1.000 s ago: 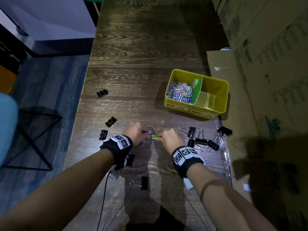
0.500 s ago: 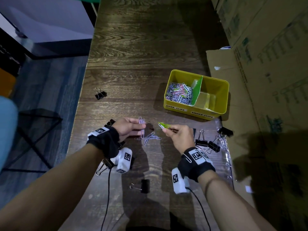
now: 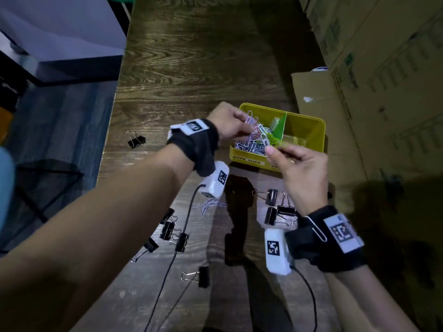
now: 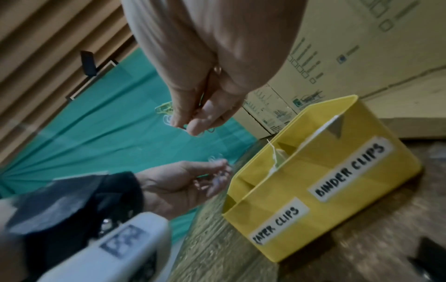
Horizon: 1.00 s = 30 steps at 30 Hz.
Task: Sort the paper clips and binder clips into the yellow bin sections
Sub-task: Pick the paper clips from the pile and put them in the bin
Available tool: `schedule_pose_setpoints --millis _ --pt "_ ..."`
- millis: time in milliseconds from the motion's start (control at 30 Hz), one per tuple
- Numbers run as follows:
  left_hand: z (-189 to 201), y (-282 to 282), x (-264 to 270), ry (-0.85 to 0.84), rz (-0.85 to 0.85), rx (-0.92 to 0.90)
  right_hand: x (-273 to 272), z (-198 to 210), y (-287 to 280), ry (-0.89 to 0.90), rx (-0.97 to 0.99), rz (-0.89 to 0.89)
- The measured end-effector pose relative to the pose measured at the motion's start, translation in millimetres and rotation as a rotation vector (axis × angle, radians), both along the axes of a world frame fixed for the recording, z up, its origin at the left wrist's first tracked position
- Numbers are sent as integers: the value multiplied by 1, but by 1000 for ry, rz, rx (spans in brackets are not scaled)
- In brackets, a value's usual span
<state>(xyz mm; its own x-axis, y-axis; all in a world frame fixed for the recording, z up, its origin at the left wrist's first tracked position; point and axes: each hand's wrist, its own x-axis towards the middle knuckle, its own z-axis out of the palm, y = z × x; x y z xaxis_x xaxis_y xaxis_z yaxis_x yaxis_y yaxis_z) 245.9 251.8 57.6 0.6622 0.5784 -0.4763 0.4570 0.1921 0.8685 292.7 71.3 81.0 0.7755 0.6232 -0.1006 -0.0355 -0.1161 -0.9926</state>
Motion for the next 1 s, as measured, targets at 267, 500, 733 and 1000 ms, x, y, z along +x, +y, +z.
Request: schedule_pose_setpoints --millis 267,500,733,1000 --pt "-24 -17 18 357 -287 588 47 -28 48 -337 -358 -5" --pt "-29 -10 -19 83 323 203 56 -43 92 -712 -910 414" --pt "-29 -12 -86 220 47 381 47 -42 83 -806 -811 577" --pt "-62 -52 -140 587 -489 604 -33 -80 23 -997 -232 773"
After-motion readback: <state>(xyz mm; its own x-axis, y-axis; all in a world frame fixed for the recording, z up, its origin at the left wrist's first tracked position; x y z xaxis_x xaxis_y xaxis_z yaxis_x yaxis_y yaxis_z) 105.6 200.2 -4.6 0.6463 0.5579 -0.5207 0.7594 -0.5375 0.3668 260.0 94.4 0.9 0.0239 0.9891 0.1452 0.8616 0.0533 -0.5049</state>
